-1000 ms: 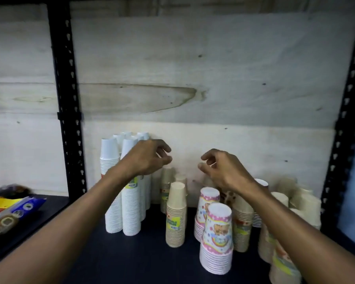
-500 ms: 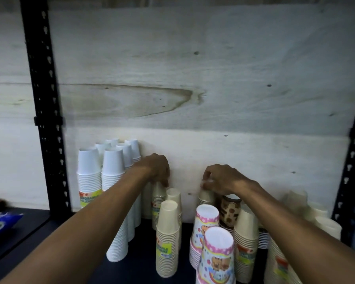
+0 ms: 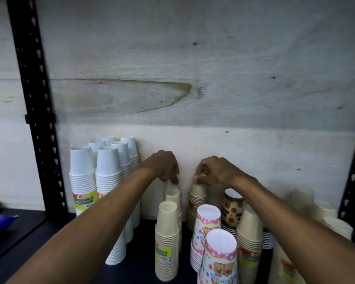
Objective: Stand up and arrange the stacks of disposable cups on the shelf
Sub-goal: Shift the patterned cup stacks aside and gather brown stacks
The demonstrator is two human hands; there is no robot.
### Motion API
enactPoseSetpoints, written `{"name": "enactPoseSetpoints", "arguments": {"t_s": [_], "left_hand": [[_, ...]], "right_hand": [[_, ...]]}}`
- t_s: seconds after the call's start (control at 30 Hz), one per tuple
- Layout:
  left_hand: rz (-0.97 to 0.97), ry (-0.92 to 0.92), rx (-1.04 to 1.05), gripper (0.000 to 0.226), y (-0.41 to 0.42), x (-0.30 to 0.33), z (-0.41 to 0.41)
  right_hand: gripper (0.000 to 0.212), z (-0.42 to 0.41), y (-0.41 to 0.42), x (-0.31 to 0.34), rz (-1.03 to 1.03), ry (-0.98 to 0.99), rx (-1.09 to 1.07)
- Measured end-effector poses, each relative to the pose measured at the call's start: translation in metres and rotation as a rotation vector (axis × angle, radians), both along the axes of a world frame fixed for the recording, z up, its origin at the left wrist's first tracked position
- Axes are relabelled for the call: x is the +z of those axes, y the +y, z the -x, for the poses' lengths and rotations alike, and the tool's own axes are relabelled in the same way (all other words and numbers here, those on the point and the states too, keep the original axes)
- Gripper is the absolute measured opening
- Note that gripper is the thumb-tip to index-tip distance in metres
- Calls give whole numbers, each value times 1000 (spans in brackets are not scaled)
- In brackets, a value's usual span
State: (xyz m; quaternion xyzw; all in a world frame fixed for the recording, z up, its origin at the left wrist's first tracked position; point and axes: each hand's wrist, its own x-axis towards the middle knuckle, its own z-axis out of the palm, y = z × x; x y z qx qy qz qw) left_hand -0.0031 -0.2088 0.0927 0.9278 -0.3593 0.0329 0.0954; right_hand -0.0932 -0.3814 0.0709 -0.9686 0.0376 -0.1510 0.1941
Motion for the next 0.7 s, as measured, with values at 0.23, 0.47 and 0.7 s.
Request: {"name": "enactPoseSetpoints", "arguments": {"t_s": [0.23,0.47,0.7], "left_hand": [[65,-26,-21,37,5,-14,-5],[55,-42,-78,39,11,-17,-5],[9,-13,-88,44,18,-12,-7]], "right_hand": [[18,-8,15,-9,-5,13,71],[18,-12,18,-16,-56,-40,60],[17,-14,20,-19,-60,-54,63]]}}
